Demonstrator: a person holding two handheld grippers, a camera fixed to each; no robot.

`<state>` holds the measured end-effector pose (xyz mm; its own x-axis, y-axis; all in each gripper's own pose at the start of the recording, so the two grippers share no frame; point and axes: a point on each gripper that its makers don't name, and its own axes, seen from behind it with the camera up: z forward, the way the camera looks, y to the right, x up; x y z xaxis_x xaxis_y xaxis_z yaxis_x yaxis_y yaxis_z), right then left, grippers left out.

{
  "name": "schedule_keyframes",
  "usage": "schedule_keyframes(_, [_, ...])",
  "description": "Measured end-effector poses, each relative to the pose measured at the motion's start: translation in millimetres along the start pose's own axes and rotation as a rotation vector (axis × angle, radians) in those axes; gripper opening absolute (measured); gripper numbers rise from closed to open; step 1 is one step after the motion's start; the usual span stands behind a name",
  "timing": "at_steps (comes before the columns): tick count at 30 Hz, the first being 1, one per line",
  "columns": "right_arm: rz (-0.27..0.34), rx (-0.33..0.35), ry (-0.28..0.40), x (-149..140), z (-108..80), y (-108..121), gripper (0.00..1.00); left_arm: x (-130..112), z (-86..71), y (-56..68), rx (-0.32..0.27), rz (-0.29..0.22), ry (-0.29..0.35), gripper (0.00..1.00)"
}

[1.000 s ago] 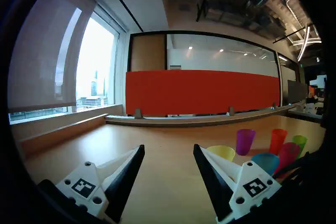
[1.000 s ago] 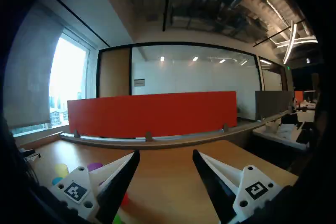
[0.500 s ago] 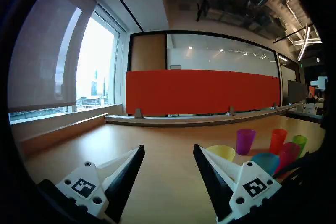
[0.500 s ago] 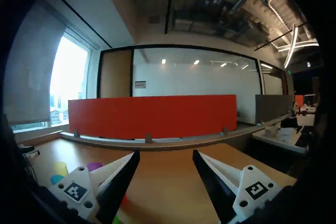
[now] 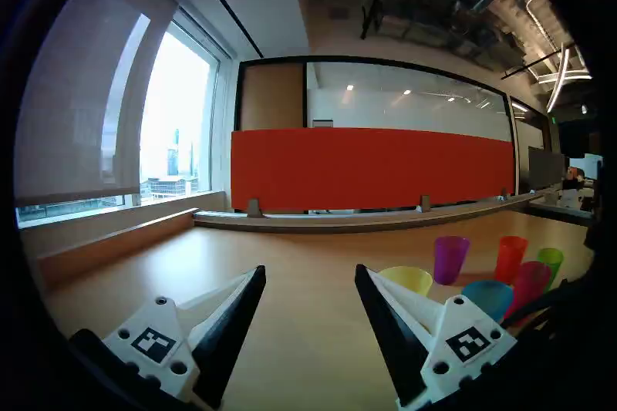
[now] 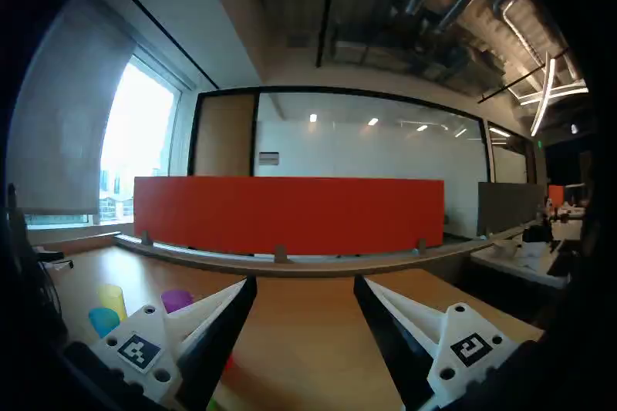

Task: Pour water

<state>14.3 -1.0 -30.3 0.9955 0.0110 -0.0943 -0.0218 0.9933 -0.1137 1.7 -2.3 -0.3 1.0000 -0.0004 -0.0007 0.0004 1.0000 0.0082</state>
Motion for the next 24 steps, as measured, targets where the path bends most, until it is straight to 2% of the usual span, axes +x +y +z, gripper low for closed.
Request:
schedule_keyframes(12, [0.013, 0.032, 0.013, -21.0, 13.1, -6.5, 0.97, -0.1, -0.3, -0.2, 0.0, 0.0, 0.0, 0.85])
schedule_keyframes(24, [-0.015, 0.02, 0.03, -45.8, 12.3, -5.9, 0.98, 0.4, -0.5, -0.6, 0.0, 0.001, 0.0, 0.85])
